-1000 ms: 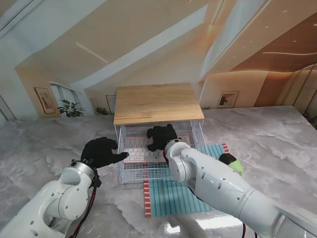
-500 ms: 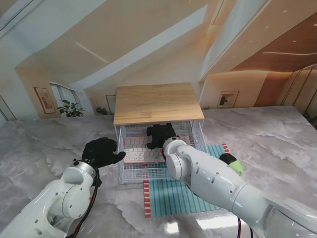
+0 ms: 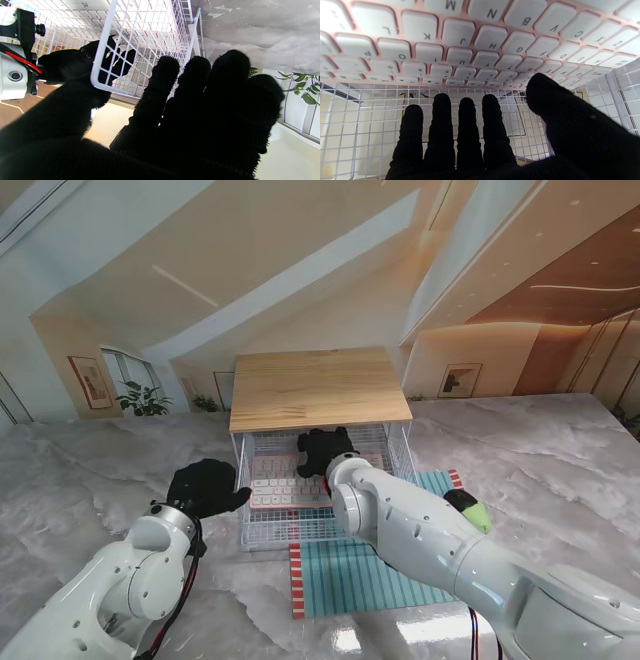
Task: Unroll the mouse pad and set up the keyboard and mouse from the tabletop organizer
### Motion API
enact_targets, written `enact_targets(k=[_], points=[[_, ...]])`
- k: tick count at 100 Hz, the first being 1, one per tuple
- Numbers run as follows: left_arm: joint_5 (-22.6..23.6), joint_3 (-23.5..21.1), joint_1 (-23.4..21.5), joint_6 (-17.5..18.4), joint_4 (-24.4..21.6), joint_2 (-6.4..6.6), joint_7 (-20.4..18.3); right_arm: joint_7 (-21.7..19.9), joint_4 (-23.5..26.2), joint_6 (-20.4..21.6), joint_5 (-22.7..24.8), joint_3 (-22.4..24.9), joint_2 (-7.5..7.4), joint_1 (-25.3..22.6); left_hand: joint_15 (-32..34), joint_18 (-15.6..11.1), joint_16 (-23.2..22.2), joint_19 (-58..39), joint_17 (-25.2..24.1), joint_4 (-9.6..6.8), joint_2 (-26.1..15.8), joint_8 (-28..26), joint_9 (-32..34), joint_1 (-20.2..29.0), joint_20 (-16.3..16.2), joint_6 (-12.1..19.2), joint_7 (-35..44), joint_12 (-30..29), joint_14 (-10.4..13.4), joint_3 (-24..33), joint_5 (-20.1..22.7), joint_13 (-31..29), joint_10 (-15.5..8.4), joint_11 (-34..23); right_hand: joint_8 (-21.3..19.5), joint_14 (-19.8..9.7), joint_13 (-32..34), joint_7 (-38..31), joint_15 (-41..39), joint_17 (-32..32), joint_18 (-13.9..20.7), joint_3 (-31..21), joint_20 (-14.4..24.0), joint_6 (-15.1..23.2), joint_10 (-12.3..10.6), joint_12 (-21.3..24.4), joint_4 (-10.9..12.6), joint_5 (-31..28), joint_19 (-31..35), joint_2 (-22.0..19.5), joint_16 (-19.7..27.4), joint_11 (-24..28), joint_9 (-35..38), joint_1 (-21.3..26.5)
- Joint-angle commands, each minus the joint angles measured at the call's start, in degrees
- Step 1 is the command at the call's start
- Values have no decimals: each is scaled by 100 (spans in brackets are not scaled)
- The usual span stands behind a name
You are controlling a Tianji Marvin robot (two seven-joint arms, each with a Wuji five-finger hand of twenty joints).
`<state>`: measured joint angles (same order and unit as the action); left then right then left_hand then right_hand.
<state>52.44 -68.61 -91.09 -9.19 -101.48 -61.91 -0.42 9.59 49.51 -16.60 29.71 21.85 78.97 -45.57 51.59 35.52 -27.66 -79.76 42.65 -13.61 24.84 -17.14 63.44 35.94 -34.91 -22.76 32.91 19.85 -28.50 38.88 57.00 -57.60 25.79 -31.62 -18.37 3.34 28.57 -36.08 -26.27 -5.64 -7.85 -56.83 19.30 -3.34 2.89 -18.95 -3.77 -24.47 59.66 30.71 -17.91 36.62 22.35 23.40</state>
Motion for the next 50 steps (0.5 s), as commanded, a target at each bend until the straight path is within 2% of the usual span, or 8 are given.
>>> enact_targets(k=[1, 8, 10, 12, 50], points=[[-17, 27, 2, -6, 0, -3, -119, -72, -89, 57, -16, -46, 65, 31, 187, -66, -42, -329, 287, 25, 223, 116, 244, 211, 195, -79, 260, 56, -332, 292, 89, -289, 162, -130, 63, -147, -358, -94, 46, 122, 158, 93, -139, -2, -104, -52, 77, 296, -72, -137, -11, 56, -171, -184], [-21, 31, 6, -6, 3, 0, -144, -86, -185, 83, -45, -83, 102, 72, 235, -70, -49, -390, 381, 53, 329, 147, 342, 317, 233, -43, 343, 63, -309, 333, 146, -402, 143, -173, 79, -188, -376, -116, 51, 163, 182, 124, -153, 33, -137, -49, 75, 325, -96, -168, -8, 61, -191, -213], [-24, 33, 8, -5, 5, 1, -146, -93, -210, 88, -54, -93, 111, 82, 246, -62, -42, -453, 409, 162, 375, 292, 370, 348, 343, -39, 492, 51, -301, 411, 130, -429, 134, -185, 85, -202, -374, -126, 49, 167, 189, 132, -156, 43, -144, -48, 76, 333, -99, -181, -9, 62, -193, -220], [-29, 34, 9, -3, 8, 0, -147, -103, -232, 91, -65, -102, 119, 92, 254, -41, -41, -475, 433, 187, 409, 326, 388, 376, 373, -27, 539, 49, -296, 435, 137, -449, 126, -193, 90, -207, -383, -133, 54, 180, 194, 141, -161, 53, -159, -46, 76, 342, -106, -194, -7, 63, -194, -228], [-147, 58, 51, 89, 82, -12, -92, -118, -576, 174, -127, -214, 234, 209, 306, 40, -49, -561, 591, 362, 569, 432, 649, 639, 453, 43, 855, 44, -308, 544, 293, -666, 88, -270, 174, -488, -697, -266, 120, 586, 471, 343, -280, 212, -380, -28, 73, 714, -309, -500, 13, 60, -512, -355]])
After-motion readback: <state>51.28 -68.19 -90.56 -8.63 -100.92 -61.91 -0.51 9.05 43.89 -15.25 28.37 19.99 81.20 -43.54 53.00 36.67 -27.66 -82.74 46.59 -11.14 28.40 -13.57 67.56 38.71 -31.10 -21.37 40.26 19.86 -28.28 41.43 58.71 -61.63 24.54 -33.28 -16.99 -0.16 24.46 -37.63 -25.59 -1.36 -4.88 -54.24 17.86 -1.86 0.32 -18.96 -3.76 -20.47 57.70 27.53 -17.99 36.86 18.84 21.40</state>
